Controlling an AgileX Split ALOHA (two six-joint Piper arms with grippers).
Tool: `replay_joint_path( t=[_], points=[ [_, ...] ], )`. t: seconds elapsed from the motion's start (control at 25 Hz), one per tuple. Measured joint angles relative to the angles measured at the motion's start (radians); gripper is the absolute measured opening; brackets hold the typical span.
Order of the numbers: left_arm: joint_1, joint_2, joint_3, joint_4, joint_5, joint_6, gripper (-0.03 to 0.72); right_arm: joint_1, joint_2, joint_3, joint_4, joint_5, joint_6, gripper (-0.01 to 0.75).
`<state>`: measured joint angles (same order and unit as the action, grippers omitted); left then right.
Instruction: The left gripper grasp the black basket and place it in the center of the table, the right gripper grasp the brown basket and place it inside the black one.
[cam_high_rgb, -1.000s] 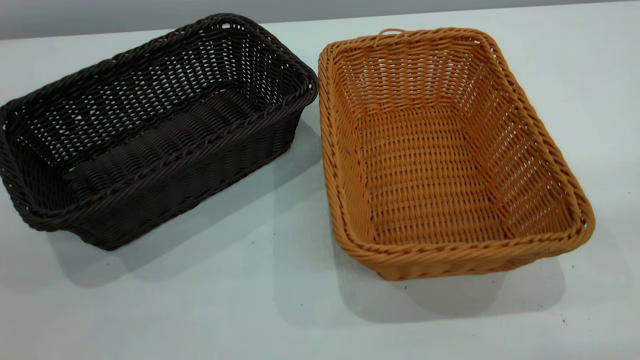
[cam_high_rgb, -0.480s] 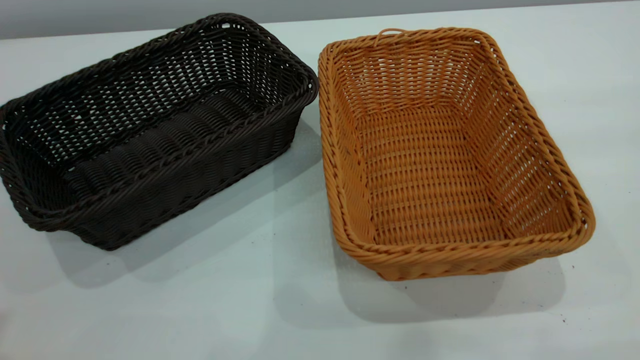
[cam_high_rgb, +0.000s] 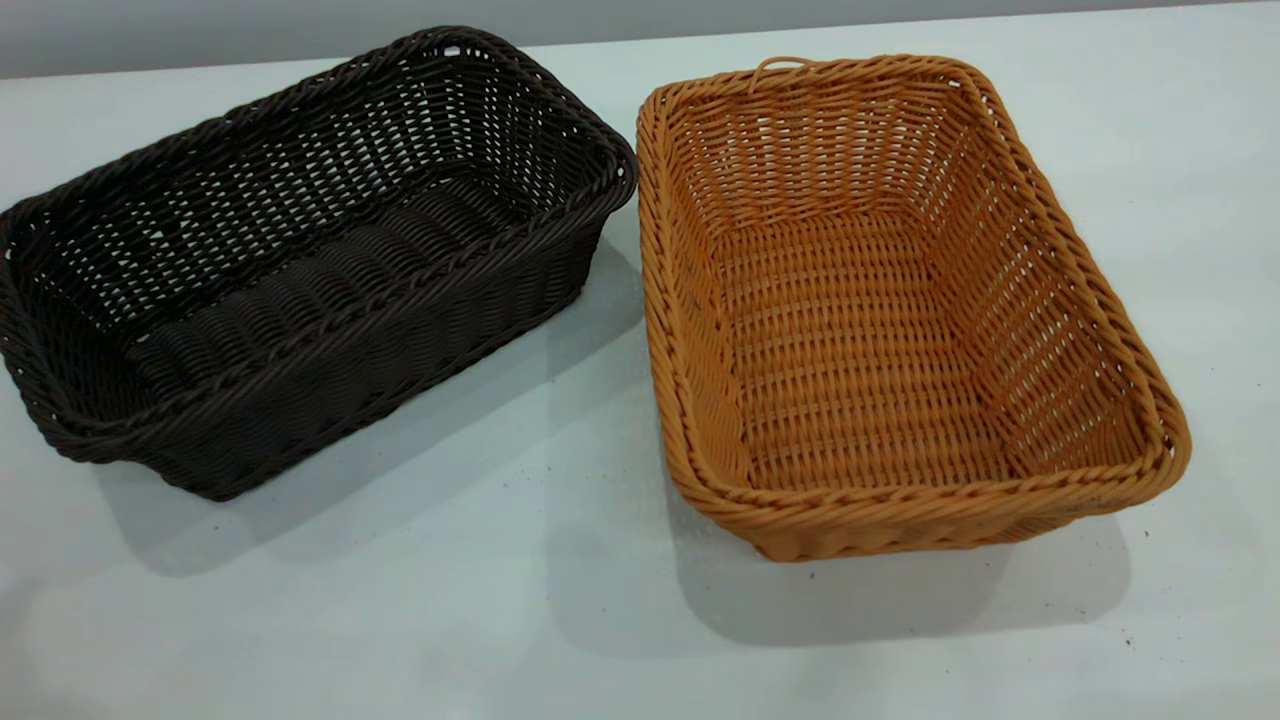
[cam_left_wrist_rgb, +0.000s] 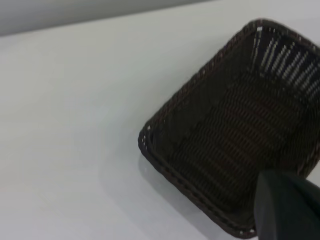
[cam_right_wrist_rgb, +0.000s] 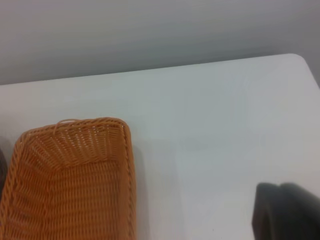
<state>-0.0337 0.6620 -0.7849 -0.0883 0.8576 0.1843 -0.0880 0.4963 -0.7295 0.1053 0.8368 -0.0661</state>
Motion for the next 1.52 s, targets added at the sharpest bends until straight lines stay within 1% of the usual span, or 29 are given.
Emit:
replay_joint_path(
  t=[0.08,0.2,0.24,0.32,0.4,0.48,0.56,0.6,0.72,0.88,1.0,1.08,1.24,1.4,1.48,1.52],
  points=[
    [0.0,0.0,0.0,0.0,0.0,0.0,0.001,0.0,0.0,0.0,0.0,0.0,0.013,0.09],
    [0.0,0.0,0.0,0.025,-0.005,0.002,0.052,0.0,-0.001,0.0,0.0,0.0,0.028,0.205],
    [0.0,0.0,0.0,0.026,-0.005,0.002,0.084,0.0,-0.001,0.0,0.0,0.001,0.028,0.258],
    [0.0,0.0,0.0,0.026,-0.006,0.003,0.154,0.0,-0.001,0.0,0.0,0.003,0.028,0.339],
    [0.0,0.0,0.0,0.026,-0.013,0.003,0.241,0.0,-0.001,0.0,0.0,0.003,0.028,0.423],
    [0.0,0.0,0.0,0.024,-0.017,0.003,0.323,0.0,-0.001,0.0,-0.003,-0.008,0.027,0.491],
    [0.0,0.0,0.0,0.023,-0.02,0.002,0.382,0.0,-0.001,0.0,-0.003,-0.016,0.027,0.543],
    [0.0,0.0,0.0,0.02,-0.026,0.002,0.402,0.0,-0.001,0.0,-0.003,-0.023,0.027,0.557],
    [0.0,0.0,0.0,-0.005,-0.062,0.001,0.432,0.0,-0.001,0.0,-0.003,-0.037,0.027,0.576],
    [0.0,0.004,0.0,-0.083,-0.165,0.0,0.437,0.0,-0.001,0.0,0.014,-0.109,0.027,0.58],
    [0.0,0.041,-0.019,-0.096,-0.233,0.003,0.437,0.0,0.011,-0.003,0.021,-0.143,0.049,0.58],
    [0.0,0.085,-0.054,-0.095,-0.247,0.003,0.437,0.0,0.031,-0.006,0.031,-0.151,0.066,0.58],
    [0.0,0.199,-0.137,-0.095,-0.237,0.002,0.437,0.0,0.085,-0.006,0.046,-0.16,0.066,0.57],
    [0.0,0.313,-0.219,-0.083,-0.259,0.013,0.437,0.0,0.143,-0.006,0.094,-0.157,0.056,0.568],
    [0.0,0.372,-0.251,-0.094,-0.292,0.024,0.437,0.0,0.167,-0.006,0.118,-0.148,0.05,0.568],
    [0.0,0.399,-0.269,-0.103,-0.33,0.024,0.437,0.0,0.175,-0.006,0.129,-0.138,0.05,0.568]
  ],
)
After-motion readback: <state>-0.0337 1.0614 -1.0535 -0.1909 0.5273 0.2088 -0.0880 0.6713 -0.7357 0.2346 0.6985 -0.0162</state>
